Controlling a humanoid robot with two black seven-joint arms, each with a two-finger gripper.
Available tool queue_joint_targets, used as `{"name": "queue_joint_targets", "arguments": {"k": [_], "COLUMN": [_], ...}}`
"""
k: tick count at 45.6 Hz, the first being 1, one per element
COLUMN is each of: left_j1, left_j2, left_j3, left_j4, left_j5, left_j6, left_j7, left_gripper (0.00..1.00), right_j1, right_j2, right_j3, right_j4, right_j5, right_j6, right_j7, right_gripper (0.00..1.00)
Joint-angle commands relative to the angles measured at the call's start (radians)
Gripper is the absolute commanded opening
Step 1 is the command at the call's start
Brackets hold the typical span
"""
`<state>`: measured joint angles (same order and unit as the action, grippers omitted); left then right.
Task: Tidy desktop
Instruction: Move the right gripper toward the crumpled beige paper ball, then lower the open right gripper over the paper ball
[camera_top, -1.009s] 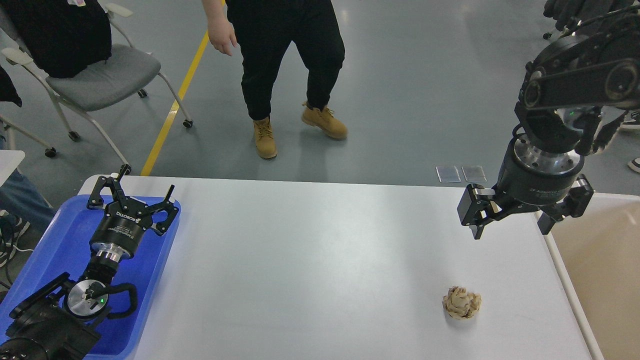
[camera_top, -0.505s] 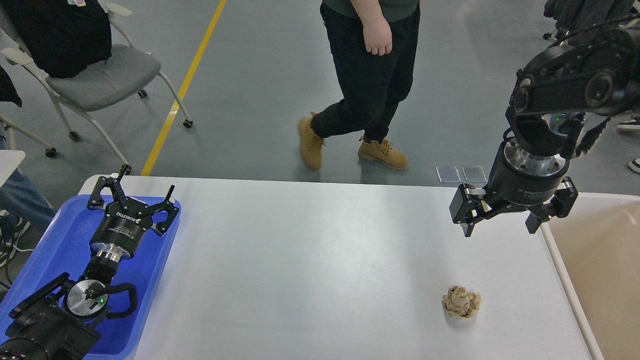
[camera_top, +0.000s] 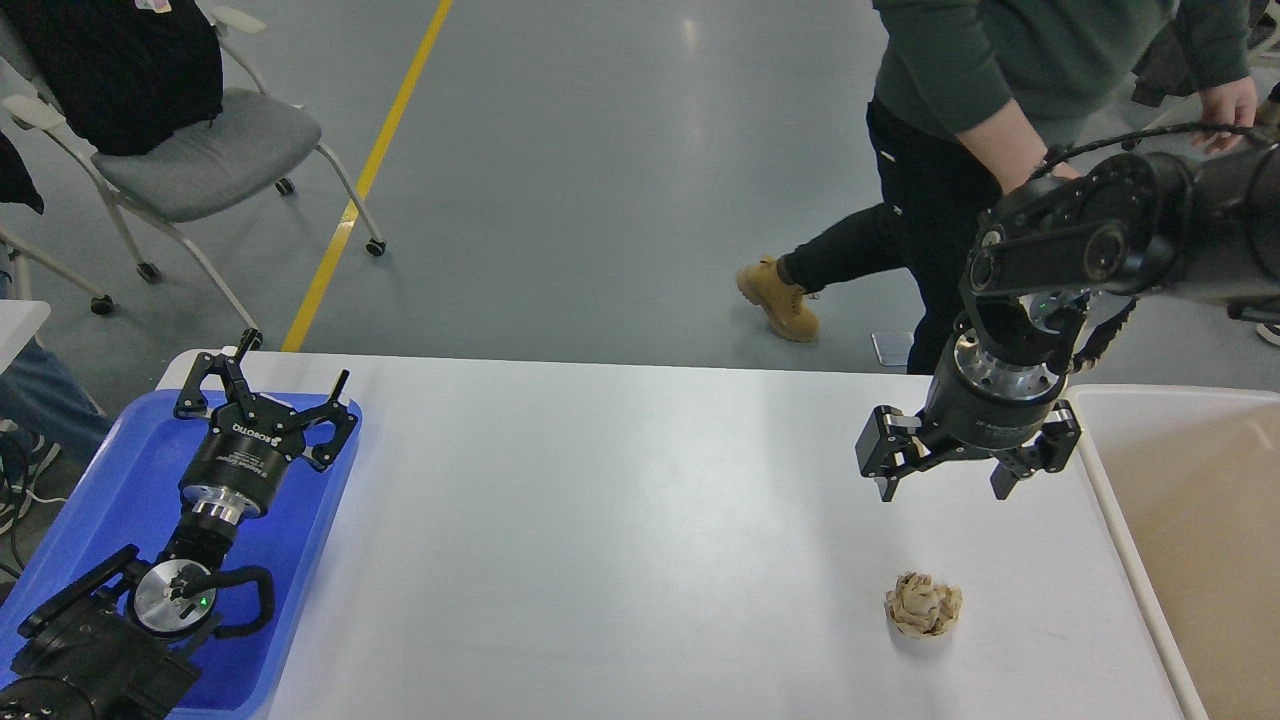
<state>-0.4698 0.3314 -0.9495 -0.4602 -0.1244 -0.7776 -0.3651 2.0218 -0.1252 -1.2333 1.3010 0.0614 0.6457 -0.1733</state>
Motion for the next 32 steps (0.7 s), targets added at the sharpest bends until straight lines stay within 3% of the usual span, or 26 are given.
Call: {"name": "queue_joint_targets", "arguments": {"k": [1, 21, 32], "left_j1": [-0.001, -0.001, -0.001], "left_j2": [0.0, 0.0, 0.0], "left_j3": [0.0, 0.0, 0.0], "left_j4": [0.0, 0.0, 0.0], "left_j5": [0.0, 0.0, 0.0], "left_j6": [0.0, -0.002, 0.0], "left_j7": [0.0, 0.0, 0.0], "left_gripper": [0.99, 0.99, 0.99], "right_j1": [-0.143, -0.385, -0.502], "right_j2": [-0.011, -0.022, -0.024], "right_j3": [0.075, 0.109, 0.114], "right_j4": [-0.065, -0.147, -0.209], "right_j5": [-0.093, -0.267, -0.322], "right_j6": [-0.064, -0.282, -0.323], "right_j7": [0.0, 0.0, 0.0], "right_gripper": [1.0, 1.0, 1.0]}}
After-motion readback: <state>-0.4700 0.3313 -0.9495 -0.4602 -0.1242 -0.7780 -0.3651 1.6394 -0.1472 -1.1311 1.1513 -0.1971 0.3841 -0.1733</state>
